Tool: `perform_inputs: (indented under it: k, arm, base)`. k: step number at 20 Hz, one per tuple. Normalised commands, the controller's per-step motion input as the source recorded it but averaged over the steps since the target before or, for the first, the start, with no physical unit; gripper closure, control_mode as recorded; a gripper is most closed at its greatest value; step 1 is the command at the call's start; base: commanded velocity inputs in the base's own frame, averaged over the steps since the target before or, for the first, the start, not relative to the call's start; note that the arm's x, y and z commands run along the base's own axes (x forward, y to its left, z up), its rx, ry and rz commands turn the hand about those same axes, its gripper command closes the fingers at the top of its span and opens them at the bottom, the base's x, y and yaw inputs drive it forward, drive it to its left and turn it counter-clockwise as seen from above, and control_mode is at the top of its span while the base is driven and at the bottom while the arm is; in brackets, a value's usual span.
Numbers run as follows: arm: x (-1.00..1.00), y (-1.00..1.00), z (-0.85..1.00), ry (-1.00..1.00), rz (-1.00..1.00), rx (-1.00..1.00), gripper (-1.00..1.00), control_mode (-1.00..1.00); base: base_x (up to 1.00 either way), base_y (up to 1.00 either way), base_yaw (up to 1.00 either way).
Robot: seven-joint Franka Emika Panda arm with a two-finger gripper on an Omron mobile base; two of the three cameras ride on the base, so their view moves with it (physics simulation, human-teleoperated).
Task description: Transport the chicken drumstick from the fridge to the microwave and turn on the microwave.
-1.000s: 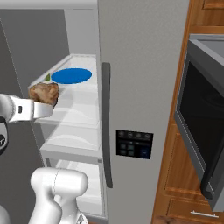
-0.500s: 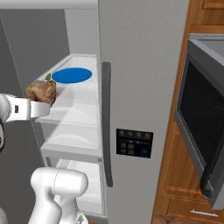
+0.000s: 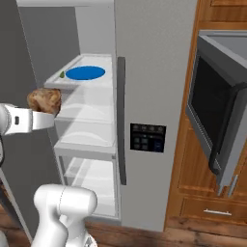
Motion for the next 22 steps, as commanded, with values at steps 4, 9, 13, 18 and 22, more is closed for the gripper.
perform_inputs:
  k: [4,9,13,18,22]
  arm:
    - [0.0,0.0,0.0,0.0,0.0,0.0,1.0,1.0]
    - [0.0,0.0,0.0,0.0,0.0,0.0,1.0,1.0]
    - [0.0,0.0,0.0,0.0,0.0,0.0,1.0,1.0]
    - [0.0,0.0,0.0,0.0,0.0,0.0,1.0,1.0]
    - [0.0,0.0,0.0,0.0,0.0,0.0,1.0,1.0]
  base:
    - [-0.34,-0.08,-0.21]
    - [-0.26,-0.12,-0.29]
    - [-0.26,-0.13,-0.34]
    - [-0.28,-0.15,-0.34]
    - [-0.25,-0.18,-0.33]
